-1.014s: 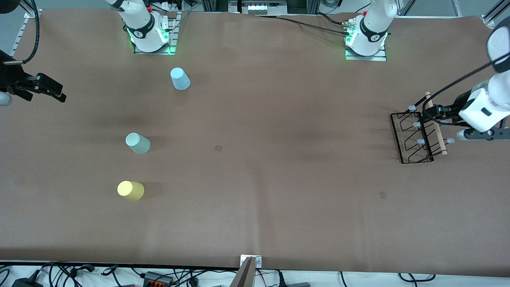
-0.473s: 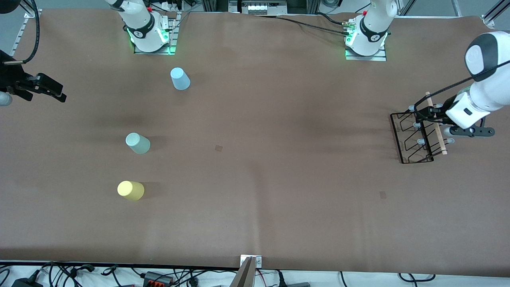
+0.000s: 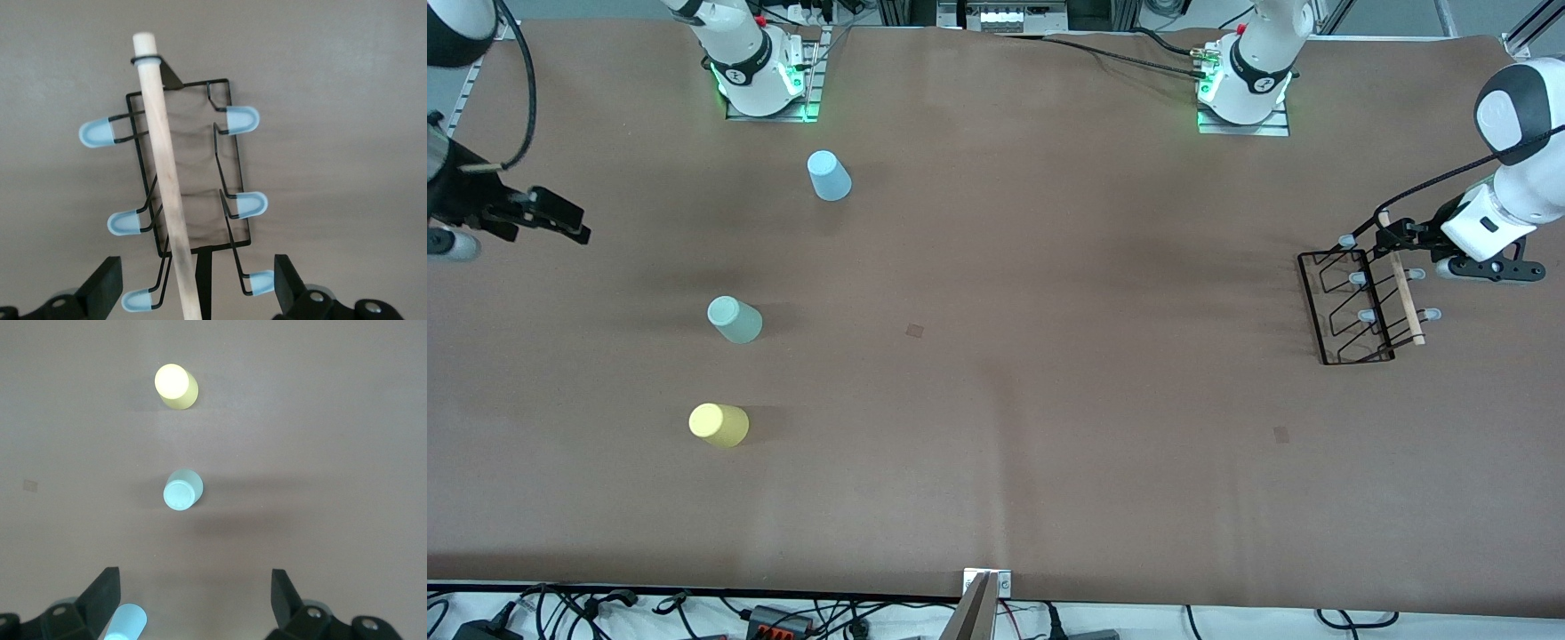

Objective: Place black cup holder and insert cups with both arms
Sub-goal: 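Lift the black rack with the left gripper while the right gripper moves out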

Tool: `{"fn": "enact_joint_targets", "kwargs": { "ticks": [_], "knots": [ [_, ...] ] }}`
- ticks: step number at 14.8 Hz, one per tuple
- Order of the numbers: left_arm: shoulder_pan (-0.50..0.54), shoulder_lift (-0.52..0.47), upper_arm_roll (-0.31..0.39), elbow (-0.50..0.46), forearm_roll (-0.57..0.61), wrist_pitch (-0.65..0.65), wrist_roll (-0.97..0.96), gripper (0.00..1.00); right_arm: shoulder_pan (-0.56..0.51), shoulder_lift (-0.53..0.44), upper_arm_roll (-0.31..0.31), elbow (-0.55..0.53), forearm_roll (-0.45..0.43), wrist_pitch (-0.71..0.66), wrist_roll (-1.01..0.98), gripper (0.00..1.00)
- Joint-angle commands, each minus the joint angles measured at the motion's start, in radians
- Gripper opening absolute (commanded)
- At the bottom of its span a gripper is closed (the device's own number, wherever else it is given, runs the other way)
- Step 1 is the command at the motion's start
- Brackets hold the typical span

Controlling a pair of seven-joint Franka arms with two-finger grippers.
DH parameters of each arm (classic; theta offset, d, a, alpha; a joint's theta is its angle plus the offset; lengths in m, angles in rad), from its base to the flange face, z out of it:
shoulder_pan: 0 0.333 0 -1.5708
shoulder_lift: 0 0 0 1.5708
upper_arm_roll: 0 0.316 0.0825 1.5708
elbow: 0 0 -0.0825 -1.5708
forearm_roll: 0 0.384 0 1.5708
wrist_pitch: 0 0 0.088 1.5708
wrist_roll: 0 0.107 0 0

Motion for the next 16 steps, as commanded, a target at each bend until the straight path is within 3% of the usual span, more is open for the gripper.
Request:
{"fn": "enact_joint_targets", "kwargs": {
  "ticks": [1,4,7,16],
  "knots": [
    [0.014,-0.025,-0.011,-0.067,0.024,0.062,0.015,0.97,-0.004,0.028,0.005,-0.005,0.01,0.019,-0.015,1.0],
    [0.016,0.003,-0.011,-0.071,0.024,0.092,0.015,0.88,-0.003,0.071,0.005,-0.005,0.011,0.043,-0.014,1.0],
    [0.023,0.012,-0.011,-0.071,0.024,0.099,0.015,0.66,-0.003,0.095,0.005,-0.005,0.017,0.057,-0.001,1.0],
    [0.03,0.051,-0.011,-0.069,0.024,0.14,0.017,0.33,0.042,0.138,0.007,-0.002,0.019,0.03,0.0,1.0]
  ]
}}
